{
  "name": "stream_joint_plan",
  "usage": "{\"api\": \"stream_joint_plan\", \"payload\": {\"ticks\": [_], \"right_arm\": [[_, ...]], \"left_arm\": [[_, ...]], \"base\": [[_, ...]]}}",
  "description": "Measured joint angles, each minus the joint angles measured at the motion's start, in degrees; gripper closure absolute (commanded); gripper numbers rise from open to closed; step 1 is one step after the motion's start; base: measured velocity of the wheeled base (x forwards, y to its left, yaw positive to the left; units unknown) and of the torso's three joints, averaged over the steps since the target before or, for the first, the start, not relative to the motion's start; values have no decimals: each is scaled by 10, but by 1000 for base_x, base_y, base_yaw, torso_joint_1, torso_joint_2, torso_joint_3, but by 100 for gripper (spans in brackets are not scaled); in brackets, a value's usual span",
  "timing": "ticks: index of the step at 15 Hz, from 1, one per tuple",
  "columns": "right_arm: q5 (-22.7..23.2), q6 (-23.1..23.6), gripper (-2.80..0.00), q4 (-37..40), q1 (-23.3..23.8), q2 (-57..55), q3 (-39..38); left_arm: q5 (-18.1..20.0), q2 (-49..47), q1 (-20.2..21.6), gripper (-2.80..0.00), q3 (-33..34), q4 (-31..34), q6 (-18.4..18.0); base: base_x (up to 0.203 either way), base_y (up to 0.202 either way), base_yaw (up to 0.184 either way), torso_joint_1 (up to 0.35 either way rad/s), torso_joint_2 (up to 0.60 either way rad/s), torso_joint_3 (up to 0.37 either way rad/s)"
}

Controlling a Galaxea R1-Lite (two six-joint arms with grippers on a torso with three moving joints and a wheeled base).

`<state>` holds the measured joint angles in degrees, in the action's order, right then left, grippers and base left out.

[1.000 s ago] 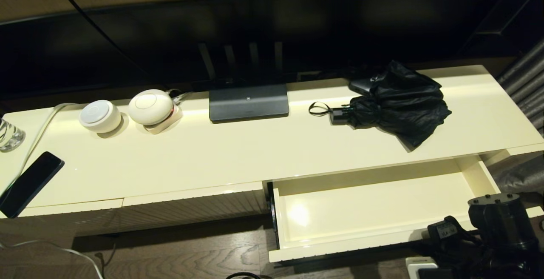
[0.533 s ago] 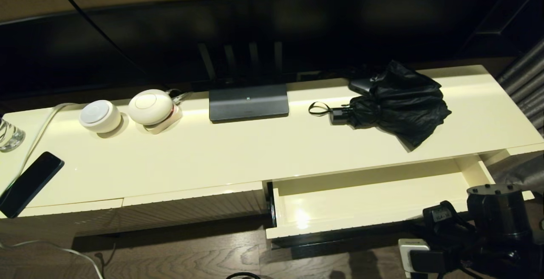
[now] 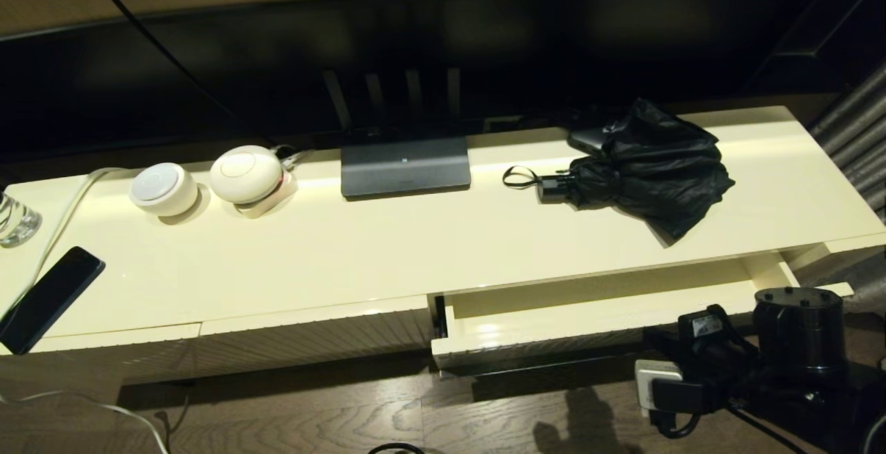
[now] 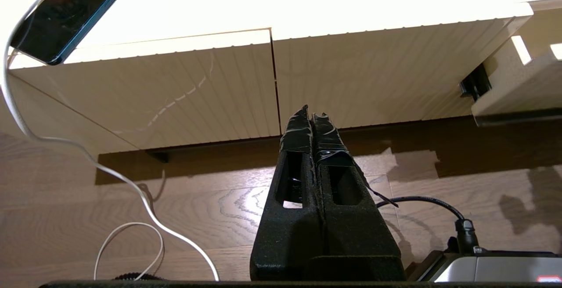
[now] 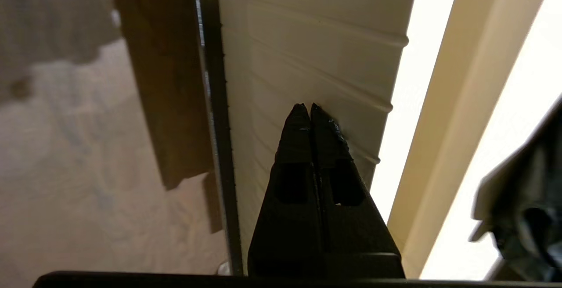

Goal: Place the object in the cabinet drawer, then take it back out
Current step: Close the drawer

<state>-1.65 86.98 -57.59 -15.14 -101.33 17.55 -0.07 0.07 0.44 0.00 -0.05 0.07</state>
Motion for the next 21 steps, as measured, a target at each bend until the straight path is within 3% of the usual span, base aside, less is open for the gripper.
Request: {"api": "stream_joint_plan", "payload": {"ticks": [12, 18, 21], "right_arm": [[0, 12, 0, -140, 19, -61, 36], [5, 13, 0, -144, 18, -72, 44], [7, 15, 0, -67, 18, -38, 29]], "left_arm": [[0, 0, 0, 0, 0, 0, 0], [0, 0, 0, 0, 0, 0, 0], [0, 0, 0, 0, 0, 0, 0]], "base": [[0, 0, 0, 0, 0, 0], [0, 0, 0, 0, 0, 0], [0, 0, 0, 0, 0, 0]]}}
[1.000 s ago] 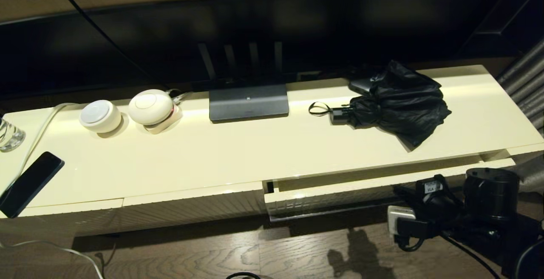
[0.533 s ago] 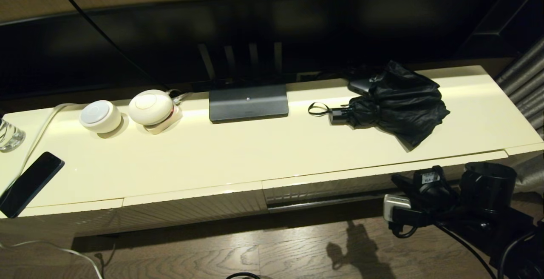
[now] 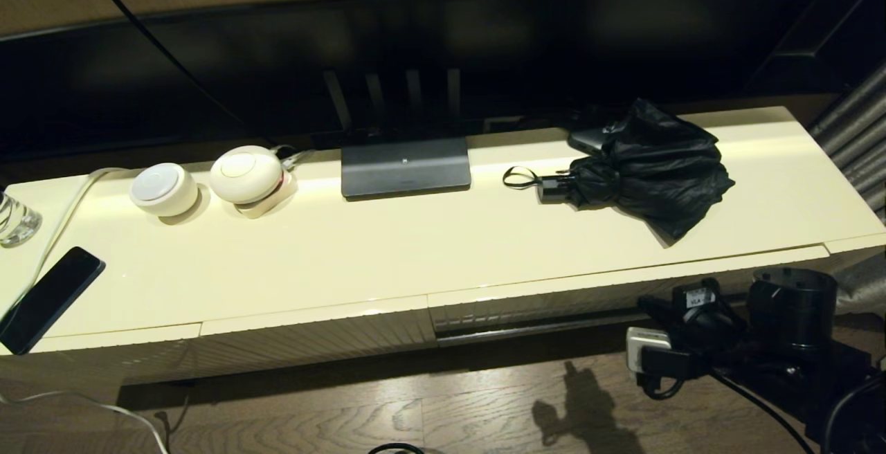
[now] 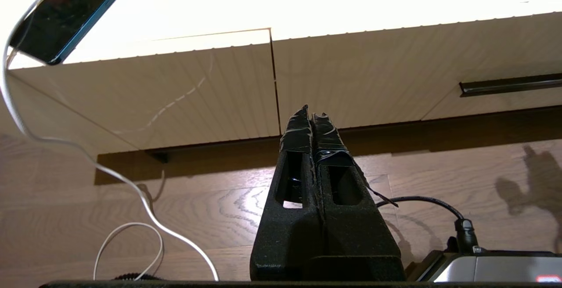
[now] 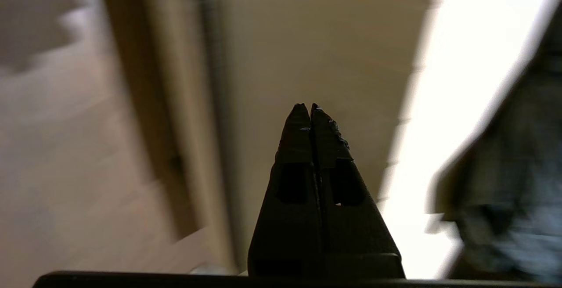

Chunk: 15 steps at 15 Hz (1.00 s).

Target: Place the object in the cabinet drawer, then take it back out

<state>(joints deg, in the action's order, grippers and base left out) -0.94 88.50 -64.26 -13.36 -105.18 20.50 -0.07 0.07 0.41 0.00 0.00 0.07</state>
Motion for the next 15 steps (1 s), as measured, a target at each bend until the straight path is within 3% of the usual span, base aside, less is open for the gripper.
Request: {"api": "stream_joint_plan", "payload": {"ticks": [4, 8, 11, 15], "right_arm": [[12, -23, 0, 225, 8, 87, -12], [51, -94, 0, 453, 12, 189, -14], [74, -177, 0, 601, 13, 280, -2], [80, -368, 0, 703, 21, 417, 16]], "left_arm": [[0, 0, 0, 0, 0, 0, 0], [0, 0, 0, 0, 0, -1, 0], [0, 0, 0, 0, 0, 0, 0], [0, 0, 0, 0, 0, -1, 0]], "base": [[0, 0, 0, 0, 0, 0], [0, 0, 0, 0, 0, 0], [0, 0, 0, 0, 0, 0], [0, 0, 0, 0, 0, 0]]}}
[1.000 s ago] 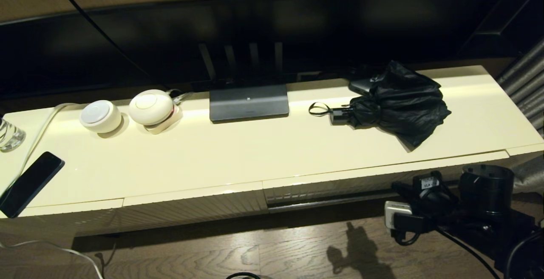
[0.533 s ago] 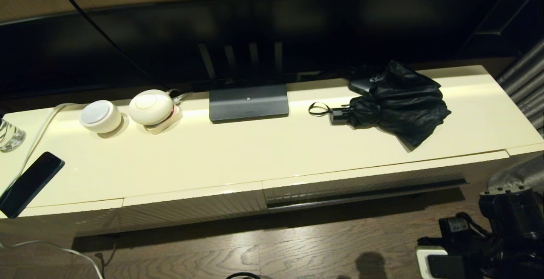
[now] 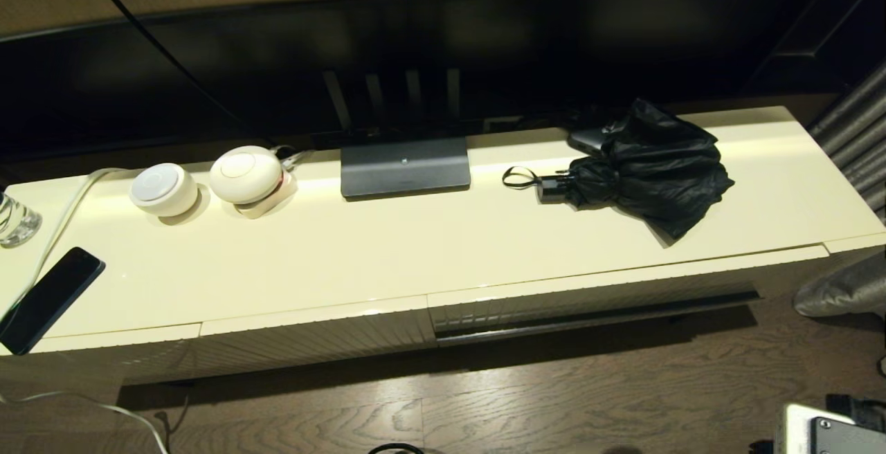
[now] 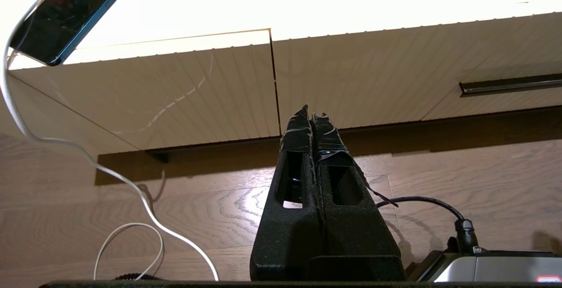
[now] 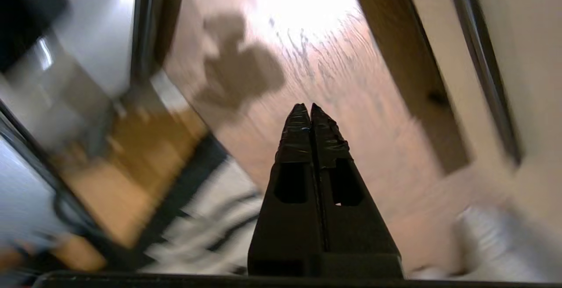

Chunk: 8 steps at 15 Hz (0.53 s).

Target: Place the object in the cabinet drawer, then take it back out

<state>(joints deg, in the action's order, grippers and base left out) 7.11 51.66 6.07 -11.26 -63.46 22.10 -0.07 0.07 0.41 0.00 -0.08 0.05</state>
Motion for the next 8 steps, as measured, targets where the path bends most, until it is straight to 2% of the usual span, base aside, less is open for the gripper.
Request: {"api": "stream_joint_plan", "payload": {"ticks": [5, 8], "right_arm": [[-14, -234, 0, 41, 36, 237, -32], [-74, -405, 0, 49, 50, 379, -62]], "left_arm": [[0, 0, 0, 0, 0, 1, 0], [0, 0, 0, 0, 0, 0, 0]], "base": [[0, 0, 0, 0, 0, 0], [0, 0, 0, 0, 0, 0]]}}
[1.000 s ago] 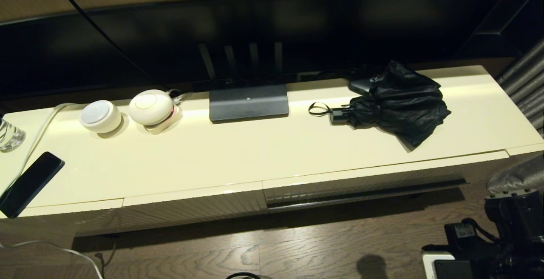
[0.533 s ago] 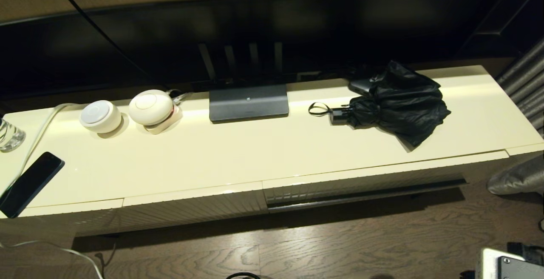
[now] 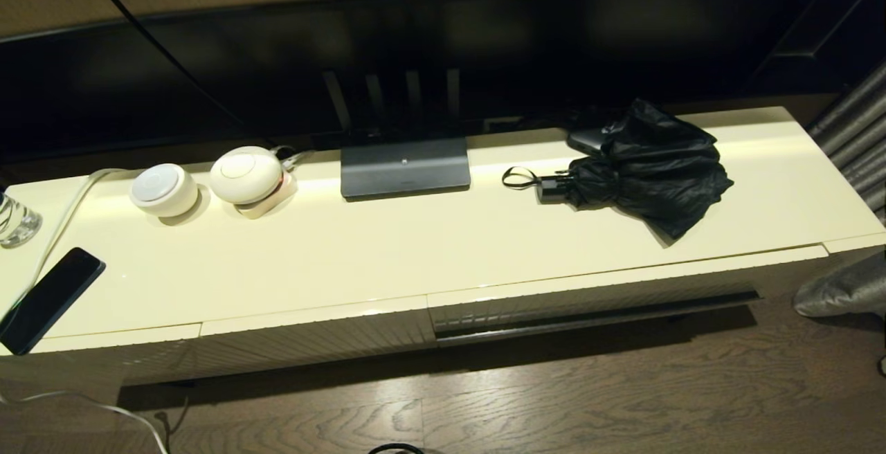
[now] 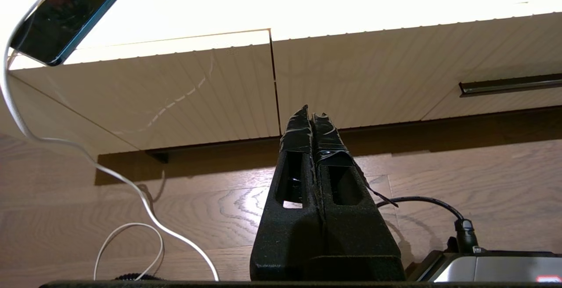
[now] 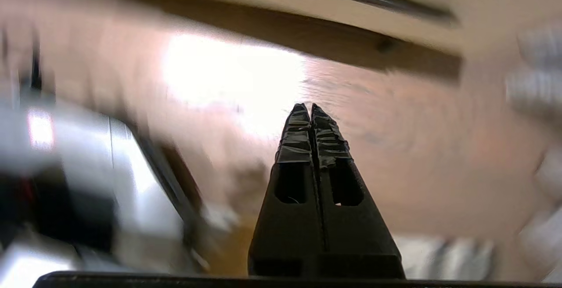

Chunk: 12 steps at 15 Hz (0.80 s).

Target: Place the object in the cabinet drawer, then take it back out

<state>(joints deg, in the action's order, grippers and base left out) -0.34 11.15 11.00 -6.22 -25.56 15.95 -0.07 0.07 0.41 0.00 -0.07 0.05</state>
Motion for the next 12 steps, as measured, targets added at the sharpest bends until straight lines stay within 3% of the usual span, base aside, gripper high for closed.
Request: {"api": "stream_joint_plan", "payload": {"ticks": [1, 3, 5, 7, 12], "right_arm": [[-40, -64, 0, 3, 3, 32, -13], [-108, -149, 0, 1, 5, 66, -26], [-115, -170, 0, -2, 6, 83, -35], [-79, -160, 0, 15, 17, 93, -39], [69, -141, 0, 93, 52, 181, -43]], "left_arm": [[0, 0, 0, 0, 0, 0, 0], [0, 0, 0, 0, 0, 0, 0], [0, 0, 0, 0, 0, 0, 0], [0, 0, 0, 0, 0, 0, 0], [0, 0, 0, 0, 0, 0, 0]], "base": [[0, 0, 0, 0, 0, 0], [0, 0, 0, 0, 0, 0], [0, 0, 0, 0, 0, 0], [0, 0, 0, 0, 0, 0], [0, 0, 0, 0, 0, 0]]}}
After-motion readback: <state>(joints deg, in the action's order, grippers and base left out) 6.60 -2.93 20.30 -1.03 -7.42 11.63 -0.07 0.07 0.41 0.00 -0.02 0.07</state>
